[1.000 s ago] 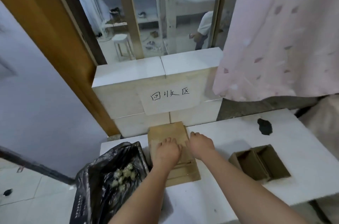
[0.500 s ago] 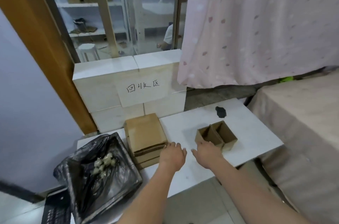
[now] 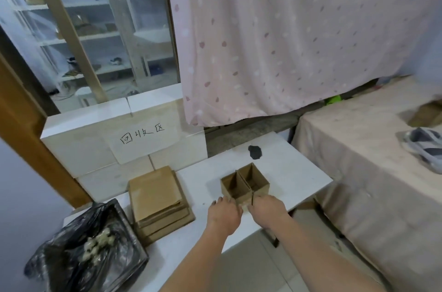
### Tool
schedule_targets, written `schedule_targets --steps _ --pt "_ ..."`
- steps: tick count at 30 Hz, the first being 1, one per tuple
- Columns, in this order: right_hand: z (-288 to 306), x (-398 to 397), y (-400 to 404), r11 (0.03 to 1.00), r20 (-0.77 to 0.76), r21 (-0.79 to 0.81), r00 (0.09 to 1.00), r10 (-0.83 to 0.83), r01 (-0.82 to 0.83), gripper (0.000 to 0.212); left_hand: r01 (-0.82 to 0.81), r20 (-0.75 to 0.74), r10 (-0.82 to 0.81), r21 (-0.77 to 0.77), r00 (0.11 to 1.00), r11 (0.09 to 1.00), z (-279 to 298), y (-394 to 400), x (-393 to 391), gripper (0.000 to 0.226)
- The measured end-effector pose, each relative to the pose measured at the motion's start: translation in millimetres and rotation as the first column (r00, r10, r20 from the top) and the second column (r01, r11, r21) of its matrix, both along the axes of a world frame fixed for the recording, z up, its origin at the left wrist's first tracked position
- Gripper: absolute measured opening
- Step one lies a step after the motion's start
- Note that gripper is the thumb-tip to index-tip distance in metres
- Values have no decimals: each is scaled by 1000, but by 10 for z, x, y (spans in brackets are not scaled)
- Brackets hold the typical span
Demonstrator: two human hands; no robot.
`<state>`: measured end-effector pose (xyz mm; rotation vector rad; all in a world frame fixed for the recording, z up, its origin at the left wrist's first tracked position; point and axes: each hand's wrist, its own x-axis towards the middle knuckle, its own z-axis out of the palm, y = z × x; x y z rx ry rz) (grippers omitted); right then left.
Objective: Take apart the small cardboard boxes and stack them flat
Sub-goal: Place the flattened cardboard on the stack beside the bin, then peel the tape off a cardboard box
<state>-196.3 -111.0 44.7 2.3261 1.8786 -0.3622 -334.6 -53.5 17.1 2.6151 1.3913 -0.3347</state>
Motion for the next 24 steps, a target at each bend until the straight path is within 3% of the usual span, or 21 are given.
schedule_targets --steps 11,17,20,24 --pt "-336 1115 -60 999 -93 -37 996 -6 2 45 -109 -149 102 -38 984 993 -152 -296 833 39" --pt "-635 1200 -24 992 -195 -121 981 -6 -18 44 -291 -179 264 -145 948 946 -379 -451 854 45" --pt "-736 1205 106 991 -239 -127 969 -63 33 49 -462 -99 451 -194 887 866 -463 -415 916 55" --pt "-920 1192 362 987 -300 -111 943 -146 117 71 -662 32 714 -348 700 664 -616 -261 1053 77"
